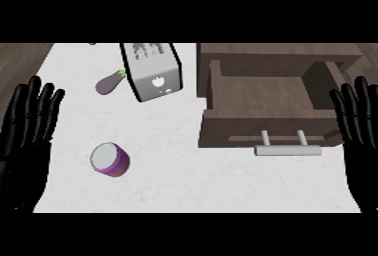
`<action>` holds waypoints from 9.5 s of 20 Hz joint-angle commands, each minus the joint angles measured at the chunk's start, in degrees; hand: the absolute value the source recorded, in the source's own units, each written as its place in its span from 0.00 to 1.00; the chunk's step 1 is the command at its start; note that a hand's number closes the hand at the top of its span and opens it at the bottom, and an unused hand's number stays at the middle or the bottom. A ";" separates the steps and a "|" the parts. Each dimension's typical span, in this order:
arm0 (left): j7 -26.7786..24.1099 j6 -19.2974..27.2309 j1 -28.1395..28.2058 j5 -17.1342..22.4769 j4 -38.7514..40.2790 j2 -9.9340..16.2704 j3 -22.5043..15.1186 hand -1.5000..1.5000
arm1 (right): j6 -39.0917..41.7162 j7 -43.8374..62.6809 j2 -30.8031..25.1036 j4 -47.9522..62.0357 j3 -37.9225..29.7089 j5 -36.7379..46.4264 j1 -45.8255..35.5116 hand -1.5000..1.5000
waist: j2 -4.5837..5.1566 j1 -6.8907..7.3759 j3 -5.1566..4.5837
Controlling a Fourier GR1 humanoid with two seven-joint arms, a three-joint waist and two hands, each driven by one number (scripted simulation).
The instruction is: Pick up the can, place it into the drawer and close the drawer
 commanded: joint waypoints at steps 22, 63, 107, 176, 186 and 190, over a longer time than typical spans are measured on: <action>-7.90 -72.61 -7.36 45.32 38.02 40.44 7.56 0.00 | 2.13 6.66 -2.01 -2.08 -11.62 -9.31 16.12 0.00 | 1.07 -0.53 2.22; 10.92 -63.60 -15.87 42.99 51.83 23.72 -2.72 0.00 | 21.00 3.16 -1.87 -2.67 -31.64 -23.41 26.31 0.00 | 1.01 0.44 2.23; -37.54 -58.57 -26.72 -5.45 94.49 15.26 -4.86 0.00 | 27.02 8.08 -0.61 -5.09 -38.68 -29.07 25.95 0.00 | 1.54 -1.08 2.06; 8.38 32.46 -62.58 18.49 61.57 -5.71 -6.80 1.00 | 28.85 10.37 4.56 -4.74 -39.72 -26.90 23.15 0.00 | 1.22 -0.45 2.33; 1.12 37.09 -72.64 30.50 76.66 -5.72 -12.66 1.00 | 26.23 16.43 4.96 -11.91 -38.62 -30.44 24.13 0.00 | 1.43 -2.05 2.31; 1.49 38.68 -75.52 35.42 77.80 -5.72 -16.79 1.00 | 25.53 14.98 5.48 -9.51 -37.22 -26.56 20.72 0.00 | 1.45 -1.91 2.33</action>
